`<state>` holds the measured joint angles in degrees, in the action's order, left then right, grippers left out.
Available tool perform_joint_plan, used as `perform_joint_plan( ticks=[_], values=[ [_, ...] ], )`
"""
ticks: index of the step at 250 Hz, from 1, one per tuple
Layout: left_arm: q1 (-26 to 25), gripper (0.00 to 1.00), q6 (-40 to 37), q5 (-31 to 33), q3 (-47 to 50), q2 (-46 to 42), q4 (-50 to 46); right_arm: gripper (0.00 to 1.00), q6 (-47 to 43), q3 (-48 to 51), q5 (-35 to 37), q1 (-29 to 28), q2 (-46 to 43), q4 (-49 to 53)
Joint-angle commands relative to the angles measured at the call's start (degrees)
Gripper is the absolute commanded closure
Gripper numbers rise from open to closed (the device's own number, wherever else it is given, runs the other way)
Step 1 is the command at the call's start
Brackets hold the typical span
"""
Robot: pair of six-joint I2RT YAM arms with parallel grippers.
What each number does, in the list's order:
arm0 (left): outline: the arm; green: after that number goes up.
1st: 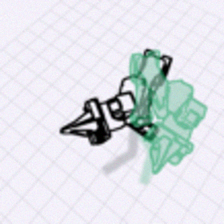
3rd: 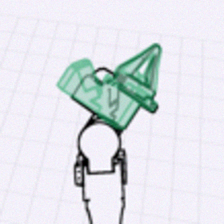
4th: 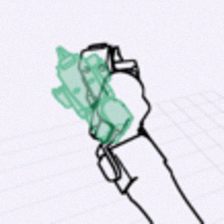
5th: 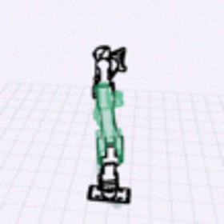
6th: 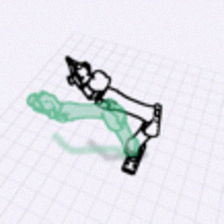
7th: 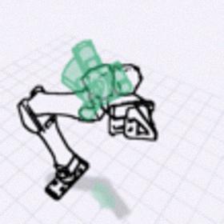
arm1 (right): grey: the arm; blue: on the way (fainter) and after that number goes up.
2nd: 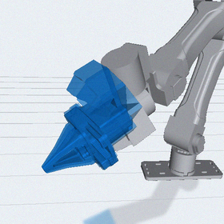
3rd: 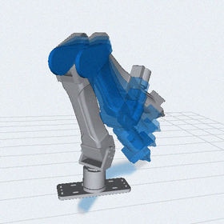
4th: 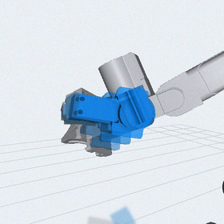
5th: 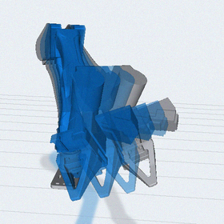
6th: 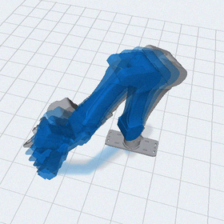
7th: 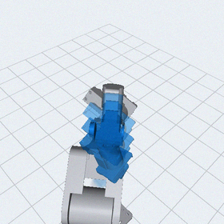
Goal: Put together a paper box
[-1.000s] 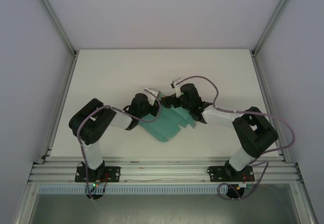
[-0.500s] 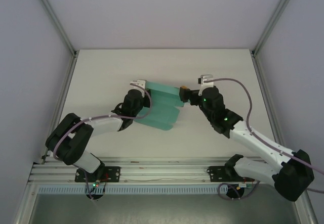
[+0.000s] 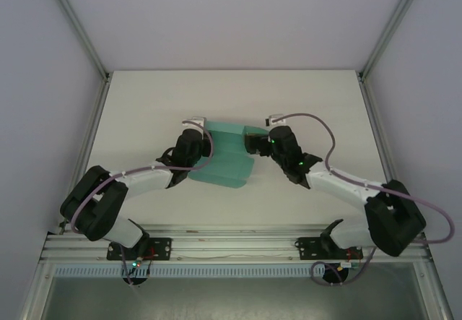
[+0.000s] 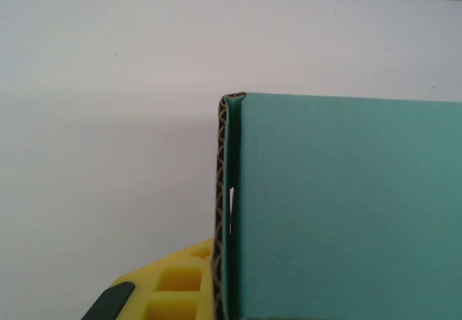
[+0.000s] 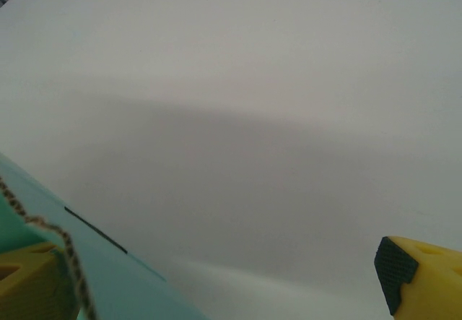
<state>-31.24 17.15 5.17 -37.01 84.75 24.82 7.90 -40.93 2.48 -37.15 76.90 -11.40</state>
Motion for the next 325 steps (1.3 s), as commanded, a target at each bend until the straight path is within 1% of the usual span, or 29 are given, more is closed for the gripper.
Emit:
perform_joint_plan(
  ticks=[1, 23, 44, 56, 74, 95, 129, 178, 213, 223, 230, 262, 305, 325],
  values=[
    [-0.2, 1.0, 2.0, -0.3, -0.7, -1.2, -0.5, 0.0, 2.1, -3.9, 1.0, -0.8, 3.5, -9.6],
    [-0.5, 1.0, 3.5, 0.0, -0.6, -1.5, -0.7, 0.0, 2.3, -5.7, 3.3, -2.8, 6.5, -12.5],
    [-0.8, 1.0, 4.9, -0.2, -0.6, -1.9, -0.5, 0.0, 2.9, -6.1, 7.8, -4.7, 9.0, -16.5],
    [-1.0, 1.0, 5.4, 0.0, -0.3, -2.1, 0.0, 0.0, 5.4, -6.0, 10.6, -5.1, 9.9, -18.3],
    [-1.2, 1.0, 5.9, 0.7, 0.0, -2.5, 0.0, 0.0, 8.4, -5.3, 13.6, -5.1, 10.4, -19.7],
    [-1.2, 1.0, 6.7, 2.7, 0.3, -3.5, -1.3, 0.0, 8.8, -3.7, 14.8, -5.0, 8.6, -19.3],
    [-1.2, 1.0, 7.6, 5.6, 0.7, -6.0, -2.8, 0.0, 7.6, -0.5, 15.1, -5.0, 2.8, -14.2],
    [-1.2, 1.0, 8.2, 9.6, -0.6, -9.2, -8.0, 0.0, 7.8, -0.2, 15.0, -4.2, -6.7, 2.4],
    [-1.1, 1.0, 8.2, 10.8, -0.6, -11.2, -9.6, 0.0, 8.9, 1.3, 14.4, -2.5, -10.6, 7.2],
    [-1.1, 1.0, 8.3, 11.3, -0.7, -11.6, -10.2, 0.0, 10.1, 2.0, 14.9, -1.8, -10.6, 7.7],
    [-1.1, 1.0, 8.2, 11.9, -1.0, -11.8, -11.1, 0.0, 10.6, 2.7, 15.0, -1.3, -12.5, 7.6],
    [-1.1, 1.0, 8.7, 13.1, -1.9, -11.9, -13.7, 0.0, 10.8, 5.2, 11.5, 0.8, -14.3, 6.1],
    [-1.1, 1.0, 9.2, 11.6, -2.4, -12.0, -13.7, 0.0, 8.4, 4.5, 10.1, 1.1, -11.2, 5.8],
    [-1.1, 1.0, 10.2, 12.3, -3.4, -11.8, -15.1, 0.0, 6.6, 4.1, 7.9, 1.0, -9.0, 4.6]
  ],
)
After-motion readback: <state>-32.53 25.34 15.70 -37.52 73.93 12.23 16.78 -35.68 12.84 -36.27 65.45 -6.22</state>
